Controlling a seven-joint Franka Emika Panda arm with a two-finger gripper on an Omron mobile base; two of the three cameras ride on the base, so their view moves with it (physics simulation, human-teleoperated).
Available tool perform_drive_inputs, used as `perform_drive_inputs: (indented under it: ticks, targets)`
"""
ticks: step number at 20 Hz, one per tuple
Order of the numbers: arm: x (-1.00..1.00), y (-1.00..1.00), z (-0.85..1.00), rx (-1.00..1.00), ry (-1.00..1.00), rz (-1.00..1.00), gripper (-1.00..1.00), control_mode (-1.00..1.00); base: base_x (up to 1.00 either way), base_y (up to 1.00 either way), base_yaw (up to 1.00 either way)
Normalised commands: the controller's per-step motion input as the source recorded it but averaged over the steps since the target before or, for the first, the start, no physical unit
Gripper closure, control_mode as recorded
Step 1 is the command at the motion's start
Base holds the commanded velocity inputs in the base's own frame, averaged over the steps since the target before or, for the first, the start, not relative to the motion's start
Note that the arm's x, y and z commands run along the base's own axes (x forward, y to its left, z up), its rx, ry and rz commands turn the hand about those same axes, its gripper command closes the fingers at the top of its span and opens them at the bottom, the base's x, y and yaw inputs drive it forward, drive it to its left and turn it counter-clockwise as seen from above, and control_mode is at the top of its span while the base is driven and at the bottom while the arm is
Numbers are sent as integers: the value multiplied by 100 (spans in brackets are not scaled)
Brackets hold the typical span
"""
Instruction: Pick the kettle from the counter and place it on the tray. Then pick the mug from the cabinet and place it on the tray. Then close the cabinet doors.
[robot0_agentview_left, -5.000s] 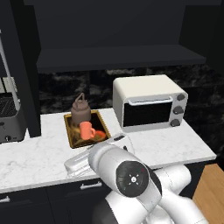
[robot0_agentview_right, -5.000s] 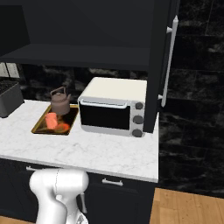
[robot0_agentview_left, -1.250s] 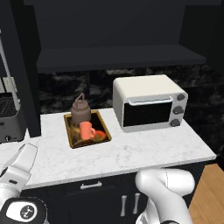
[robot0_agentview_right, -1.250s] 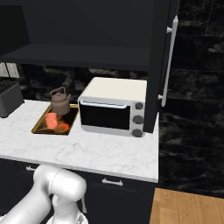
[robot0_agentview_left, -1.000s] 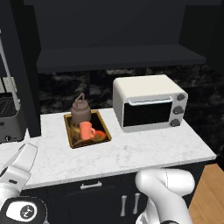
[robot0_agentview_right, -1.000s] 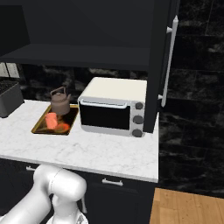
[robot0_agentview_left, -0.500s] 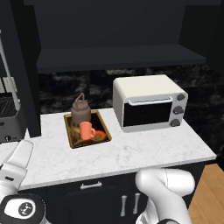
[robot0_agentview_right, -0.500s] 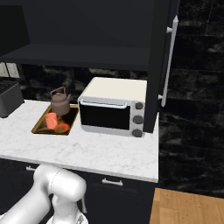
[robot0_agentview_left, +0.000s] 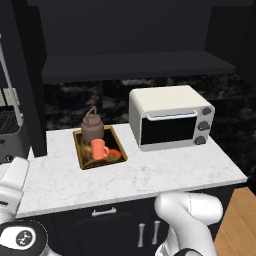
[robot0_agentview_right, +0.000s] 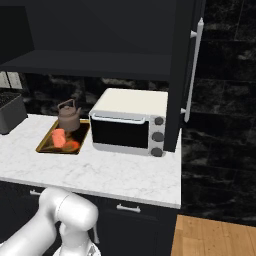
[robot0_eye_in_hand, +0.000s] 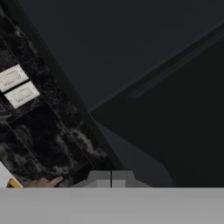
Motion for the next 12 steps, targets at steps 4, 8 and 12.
perform_drive_inputs:
  ticks: [4, 8, 12]
  targets:
    - [11, 0, 24, 0, -8, 0, 100, -100, 0, 0, 0]
    - [19, 0, 26, 0, -5, 0, 100, -100, 0, 0, 0]
    - [18, 0, 19, 0, -7, 0, 100, -100, 0, 0, 0]
